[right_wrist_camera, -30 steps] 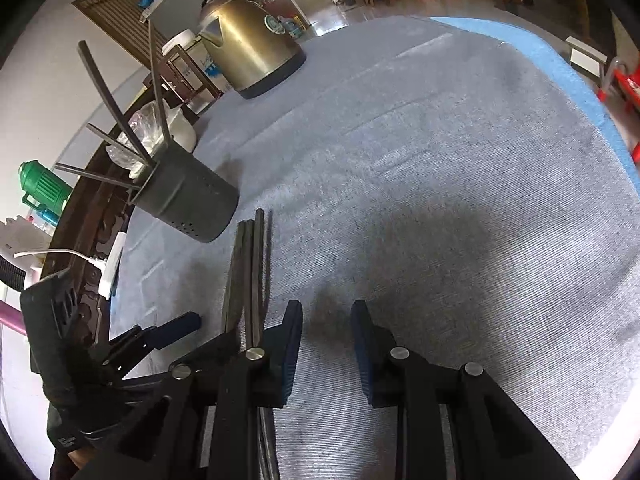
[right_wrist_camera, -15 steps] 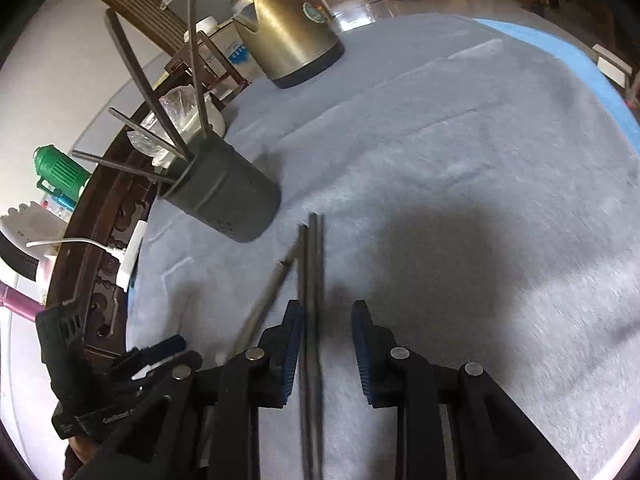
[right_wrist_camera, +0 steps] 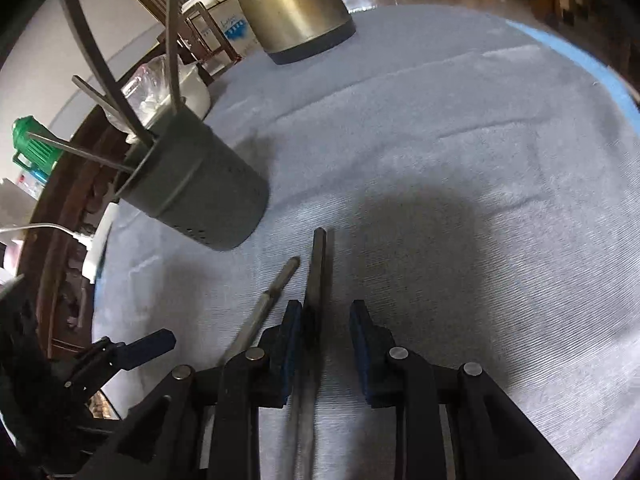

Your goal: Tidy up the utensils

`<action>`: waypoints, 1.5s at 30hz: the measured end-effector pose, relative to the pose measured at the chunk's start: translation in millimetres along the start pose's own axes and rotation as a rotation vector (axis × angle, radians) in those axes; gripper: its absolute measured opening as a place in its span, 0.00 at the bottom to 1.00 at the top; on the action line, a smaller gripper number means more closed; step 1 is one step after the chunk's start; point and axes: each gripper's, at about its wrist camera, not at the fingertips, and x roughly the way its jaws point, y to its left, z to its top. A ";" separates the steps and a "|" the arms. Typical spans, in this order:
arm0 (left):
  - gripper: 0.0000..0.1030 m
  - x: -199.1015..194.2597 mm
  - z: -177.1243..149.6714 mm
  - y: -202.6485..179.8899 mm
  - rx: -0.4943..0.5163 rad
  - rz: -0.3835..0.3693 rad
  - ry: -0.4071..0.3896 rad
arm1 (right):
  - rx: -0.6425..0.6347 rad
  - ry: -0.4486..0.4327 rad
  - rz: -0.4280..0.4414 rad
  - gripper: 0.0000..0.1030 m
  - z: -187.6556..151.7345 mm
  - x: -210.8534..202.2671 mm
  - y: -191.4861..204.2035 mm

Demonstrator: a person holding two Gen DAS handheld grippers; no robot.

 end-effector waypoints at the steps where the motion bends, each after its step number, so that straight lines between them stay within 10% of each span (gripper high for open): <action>1: 0.65 3.1 1.8 -1.7 0.005 0.009 0.003 | 0.009 -0.008 -0.009 0.27 0.7 -1.4 -3.4; 11: 0.56 11.3 11.7 8.9 -0.046 0.111 -0.001 | 0.097 -0.039 -0.010 0.27 0.5 -9.9 -30.4; 34: 0.56 -22.9 -17.3 124.1 -0.433 0.008 -0.013 | 0.066 -0.056 0.043 0.17 5.0 -16.3 -19.8; 45: 0.45 -4.4 6.6 91.8 -0.327 0.015 0.013 | -0.067 0.045 0.034 0.18 -2.9 5.8 10.1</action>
